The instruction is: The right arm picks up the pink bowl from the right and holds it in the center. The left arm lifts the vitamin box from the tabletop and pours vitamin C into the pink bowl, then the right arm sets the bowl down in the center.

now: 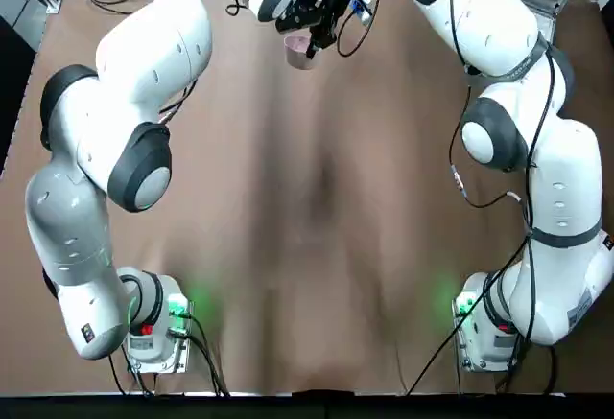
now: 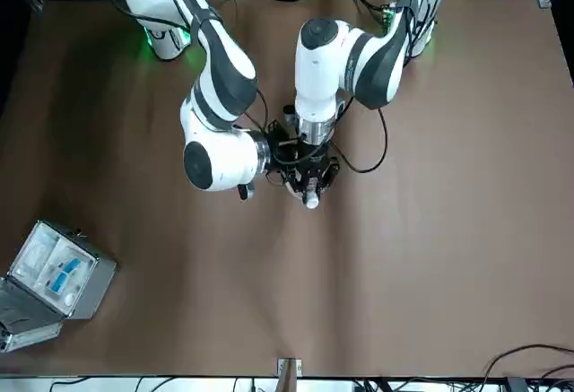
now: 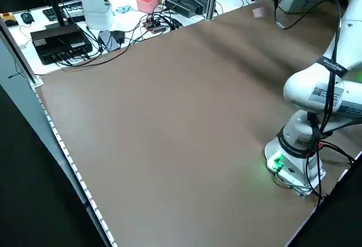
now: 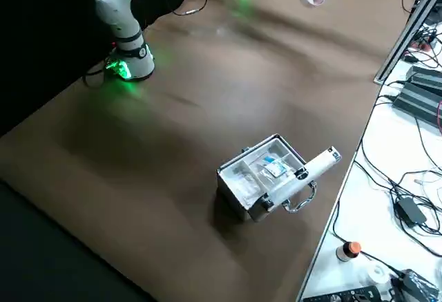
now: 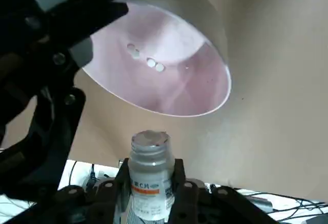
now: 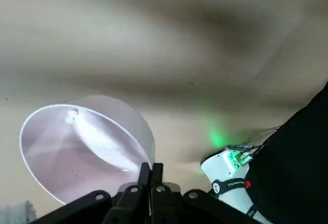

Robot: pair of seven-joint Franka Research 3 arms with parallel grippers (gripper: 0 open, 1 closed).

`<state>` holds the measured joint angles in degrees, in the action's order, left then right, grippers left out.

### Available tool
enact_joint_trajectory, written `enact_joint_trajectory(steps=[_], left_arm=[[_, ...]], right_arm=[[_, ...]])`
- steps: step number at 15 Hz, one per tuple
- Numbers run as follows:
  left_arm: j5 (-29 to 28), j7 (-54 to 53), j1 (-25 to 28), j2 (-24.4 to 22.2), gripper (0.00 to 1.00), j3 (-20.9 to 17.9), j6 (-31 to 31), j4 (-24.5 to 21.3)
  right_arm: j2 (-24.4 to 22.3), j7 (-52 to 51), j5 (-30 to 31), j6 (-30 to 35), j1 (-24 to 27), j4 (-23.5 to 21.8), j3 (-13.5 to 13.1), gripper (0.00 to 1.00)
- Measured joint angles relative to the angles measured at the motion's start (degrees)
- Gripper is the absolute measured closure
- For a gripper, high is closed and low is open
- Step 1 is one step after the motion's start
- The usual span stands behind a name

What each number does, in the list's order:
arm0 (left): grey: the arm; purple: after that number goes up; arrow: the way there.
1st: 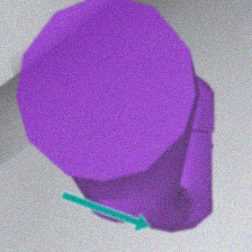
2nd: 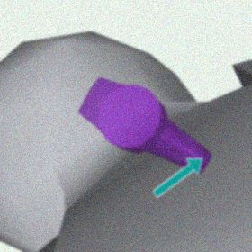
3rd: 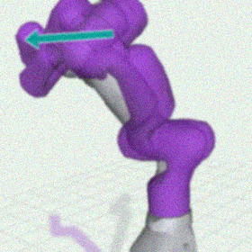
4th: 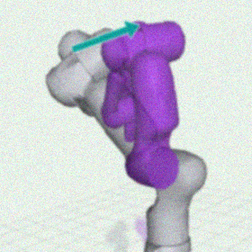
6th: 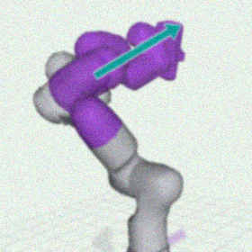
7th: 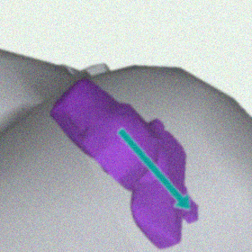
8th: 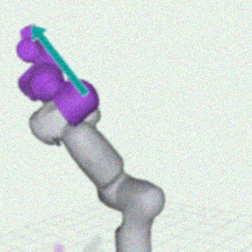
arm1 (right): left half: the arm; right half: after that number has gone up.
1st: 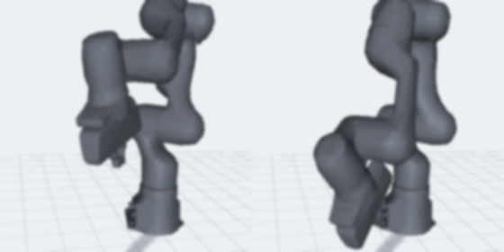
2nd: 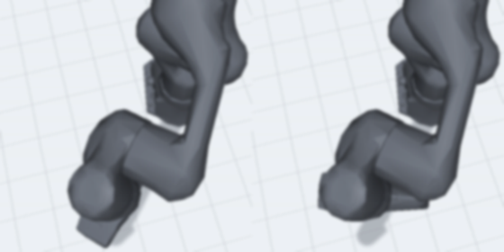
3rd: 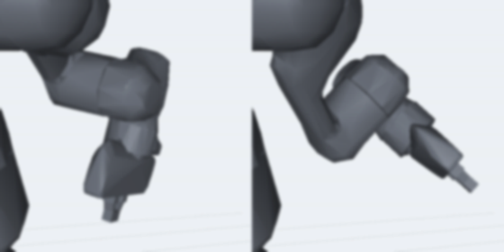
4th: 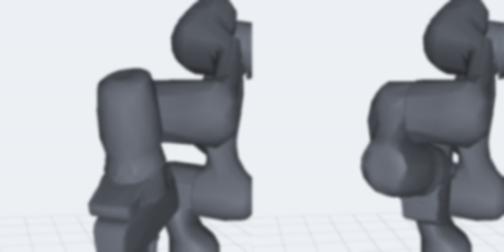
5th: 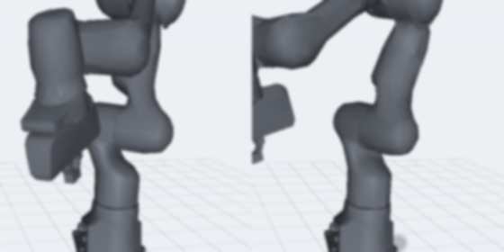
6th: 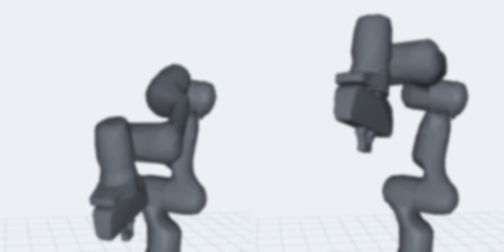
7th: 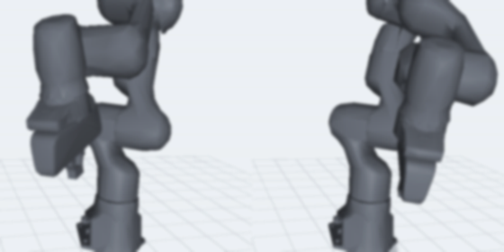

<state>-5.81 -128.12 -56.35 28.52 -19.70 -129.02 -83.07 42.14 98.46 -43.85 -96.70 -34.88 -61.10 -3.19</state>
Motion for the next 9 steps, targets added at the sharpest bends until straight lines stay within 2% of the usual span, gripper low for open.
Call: enact_joint_trajectory(steps=[5, 6, 9], left_arm=[[0.0, -3.1, 3.6, -0.5, 0.65, 3.7, -1.8, -0.7], [-0.4, -3.6, 3.9, -1.1, 0.65, 4.0, -4.2, -2.4], [-1.7, -4.5, 3.9, -2.1, 0.65, 4.2, -5.5, -4.5]], right_arm=[[0.0, 0.0, 0.0, -0.2, 0.0, 0.0, 0.0, 0.98], [0.0, 0.0, 0.0, -0.3, 0.0, 0.0, 0.0, 0.98], [0.0, 0.0, 0.0, -0.3, 0.0, 0.0, 0.0, 0.98]])
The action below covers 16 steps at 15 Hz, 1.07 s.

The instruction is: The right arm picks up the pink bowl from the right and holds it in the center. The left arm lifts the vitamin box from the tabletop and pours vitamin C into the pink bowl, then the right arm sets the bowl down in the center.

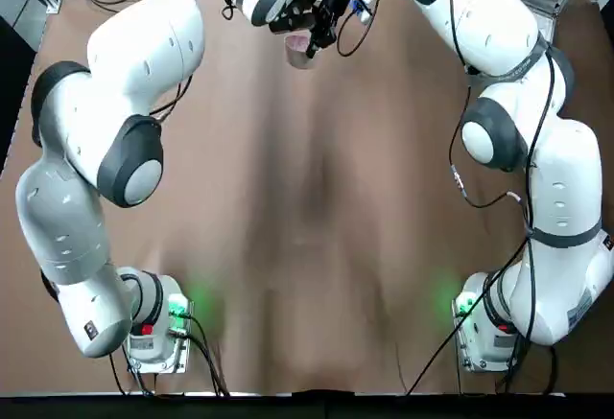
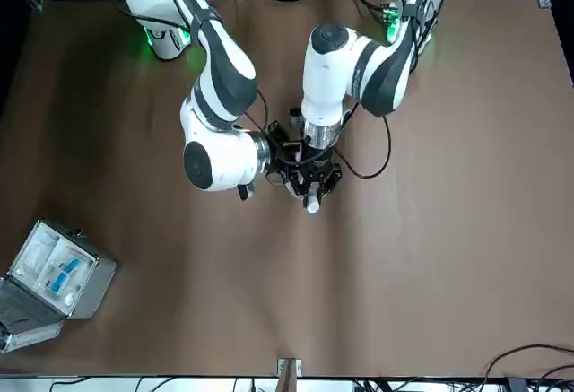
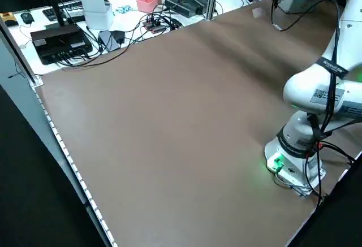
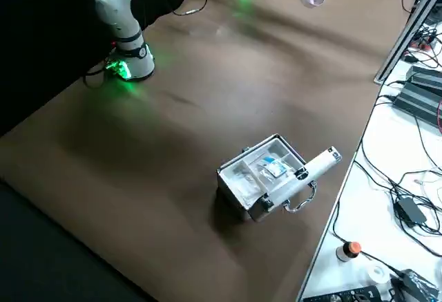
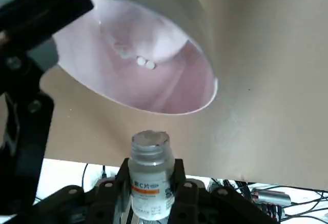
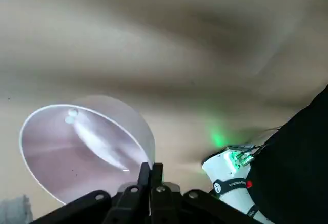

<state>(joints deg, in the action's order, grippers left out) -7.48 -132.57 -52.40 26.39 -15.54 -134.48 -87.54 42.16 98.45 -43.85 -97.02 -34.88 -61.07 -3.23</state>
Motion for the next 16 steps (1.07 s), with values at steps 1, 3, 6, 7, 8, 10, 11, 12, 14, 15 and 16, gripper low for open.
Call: enact_joint_trajectory(steps=[1, 3, 6, 7, 8, 10, 11, 12, 14, 15, 16], left_arm=[[-0.1, -0.2, 0.0, -0.3, 0.65, 0.1, -0.2, -0.6], [-1.3, -0.4, 0.0, -1.0, 0.65, 0.3, -1.5, -1.9], [-5.3, -0.4, 0.0, -2.2, 0.65, 1.2, -4.0, -4.3], [-6.1, -0.4, 0.0, -2.6, 0.65, 1.4, -4.4, -4.9], [-6.6, -0.4, 0.0, -2.9, 0.65, 1.5, -4.8, -5.4], [-7.5, -0.4, -0.1, -3.2, 0.65, 1.7, -5.2, -5.8], [-7.9, -0.4, -0.1, -3.3, 0.65, 1.7, -5.6, -6.1], [-8.2, -0.4, -0.1, -3.5, 0.65, 1.7, -6.5, -6.5], [-8.3, -0.4, -0.2, -4.0, 0.65, 1.8, -8.7, -7.7], [-8.3, -0.4, -0.2, -4.2, 0.65, 1.9, -9.4, -8.1], [-8.3, -0.4, -0.2, -4.4, 0.65, 1.9, -9.7, -8.5]], right_arm=[[0.0, 0.0, 0.0, 0.0, 0.0, 0.0, 0.0, 0.98], [0.0, 0.0, 0.0, -0.1, 0.0, 0.0, 0.0, 0.98], [0.0, 0.0, 0.0, -0.1, 0.0, 0.0, -0.1, 0.98], [0.0, 0.0, 0.0, 0.0, 0.0, 0.0, -0.1, 0.98], [0.0, 0.0, 0.0, -0.1, 0.0, 0.0, -0.1, 0.98], [0.0, 0.0, 0.0, -0.1, 0.0, 0.0, -0.2, 0.98], [0.0, 0.0, 0.0, 0.0, 0.1, 0.0, -0.2, 0.98], [0.0, 0.0, 0.0, 0.0, 0.1, 0.0, -0.3, 0.98], [0.0, 0.0, 0.0, 0.0, 0.2, 0.0, -0.4, 0.98], [0.1, 0.0, 0.0, 0.1, 0.2, 0.0, -0.4, 0.98], [0.1, 0.0, 0.0, 0.1, 0.2, 0.0, -0.4, 0.98]])
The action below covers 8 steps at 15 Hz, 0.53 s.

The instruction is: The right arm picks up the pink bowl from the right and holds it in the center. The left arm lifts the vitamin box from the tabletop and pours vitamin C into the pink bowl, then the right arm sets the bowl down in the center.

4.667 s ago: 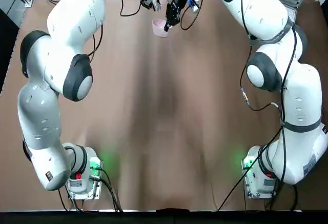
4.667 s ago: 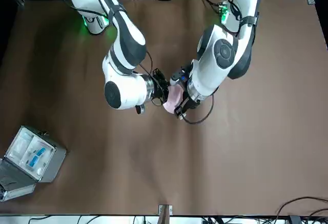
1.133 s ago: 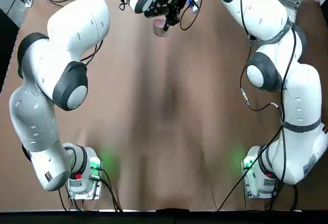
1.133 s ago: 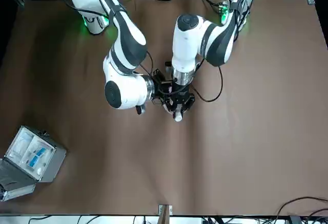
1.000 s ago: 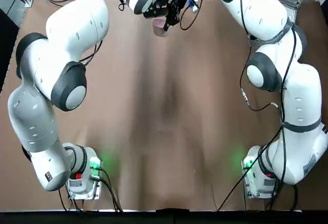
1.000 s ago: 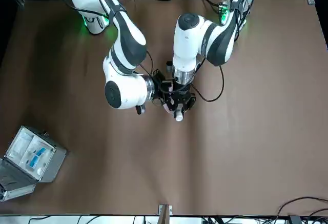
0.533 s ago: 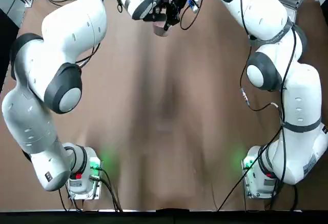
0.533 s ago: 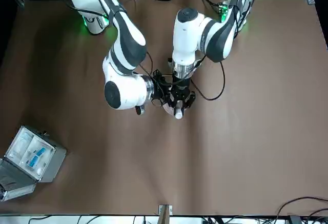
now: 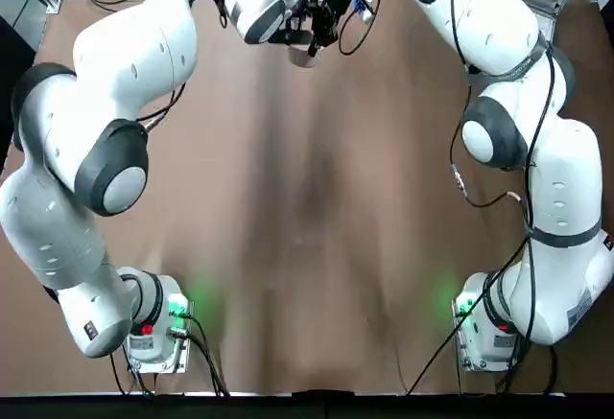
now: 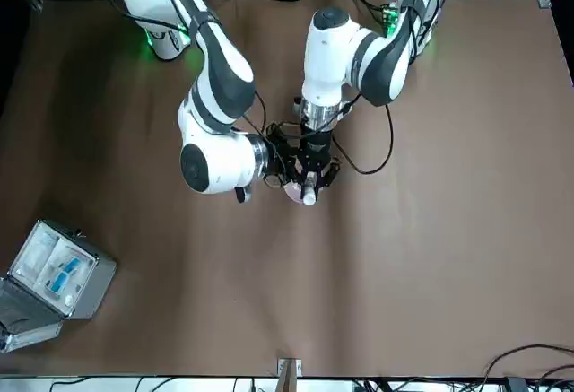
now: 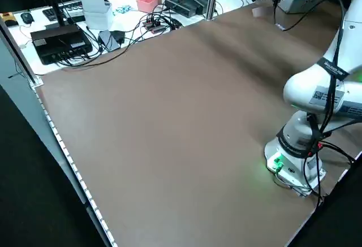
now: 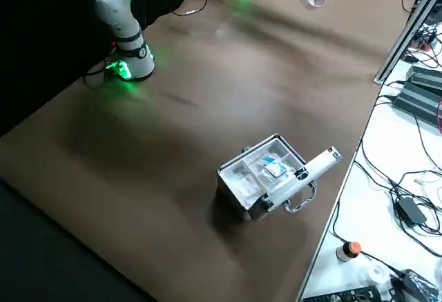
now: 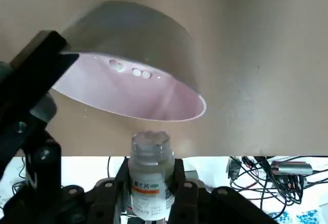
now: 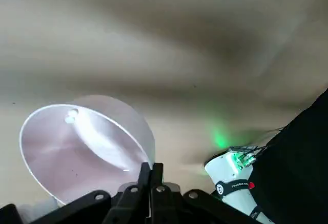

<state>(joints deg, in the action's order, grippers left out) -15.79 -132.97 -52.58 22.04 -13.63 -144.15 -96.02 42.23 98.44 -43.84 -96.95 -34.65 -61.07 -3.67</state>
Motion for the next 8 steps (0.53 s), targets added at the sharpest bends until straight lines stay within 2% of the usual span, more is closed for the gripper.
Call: enact_joint_trajectory(steps=[8], left_arm=[[-1.3, 0.0, 0.0, -2.1, 0.65, 0.8, -3.6, -4.5]], right_arm=[[0.2, 0.0, 0.0, 0.0, 0.0, 0.0, -0.2, 0.98]])
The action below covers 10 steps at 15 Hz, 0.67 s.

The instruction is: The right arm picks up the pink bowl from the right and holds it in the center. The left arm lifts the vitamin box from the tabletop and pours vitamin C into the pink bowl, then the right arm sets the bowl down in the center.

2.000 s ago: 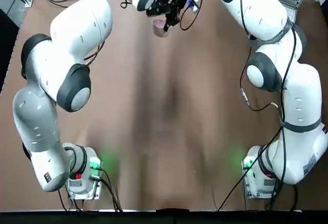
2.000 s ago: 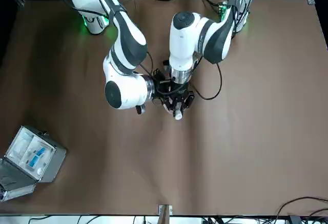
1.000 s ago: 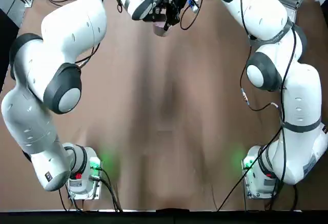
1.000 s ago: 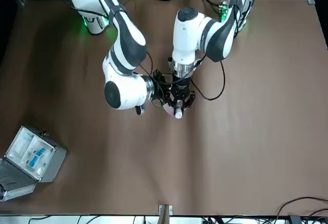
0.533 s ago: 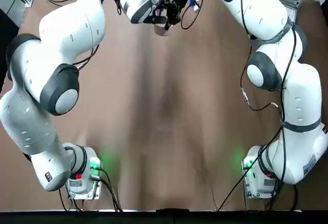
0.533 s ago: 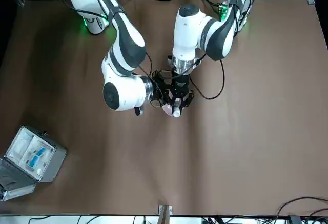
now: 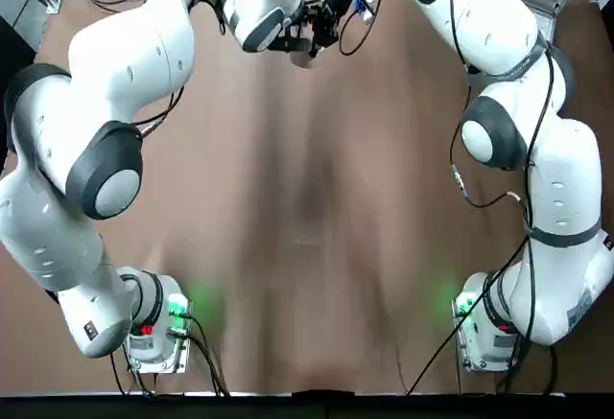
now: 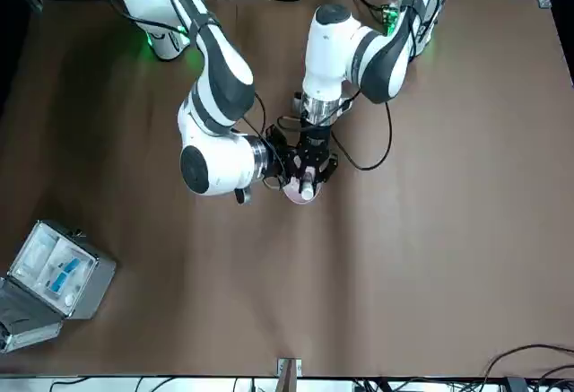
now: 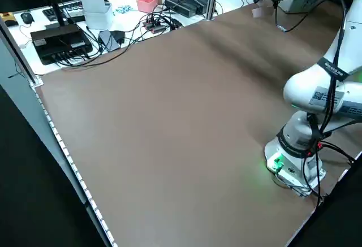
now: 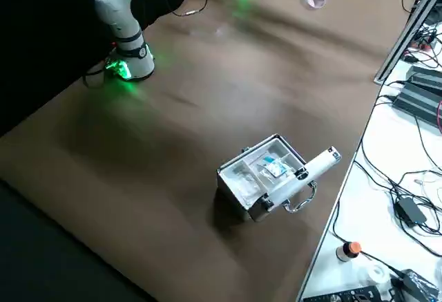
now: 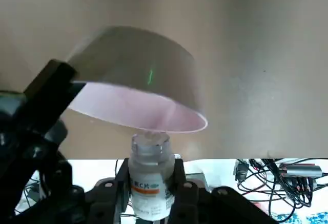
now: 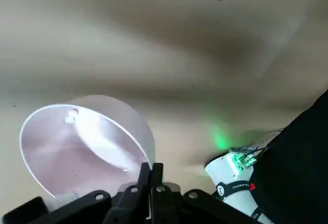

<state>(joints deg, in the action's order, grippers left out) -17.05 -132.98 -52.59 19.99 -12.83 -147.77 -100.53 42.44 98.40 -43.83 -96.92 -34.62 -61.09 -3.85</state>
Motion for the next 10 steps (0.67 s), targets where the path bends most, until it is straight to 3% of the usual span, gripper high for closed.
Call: enact_joint_trajectory(steps=[10], left_arm=[[-1.6, 0.0, 0.2, -1.5, 0.65, 0.2, -6.7, -3.3]], right_arm=[[0.0, -0.1, 0.0, -0.1, 0.0, 0.2, 0.0, 0.98]])
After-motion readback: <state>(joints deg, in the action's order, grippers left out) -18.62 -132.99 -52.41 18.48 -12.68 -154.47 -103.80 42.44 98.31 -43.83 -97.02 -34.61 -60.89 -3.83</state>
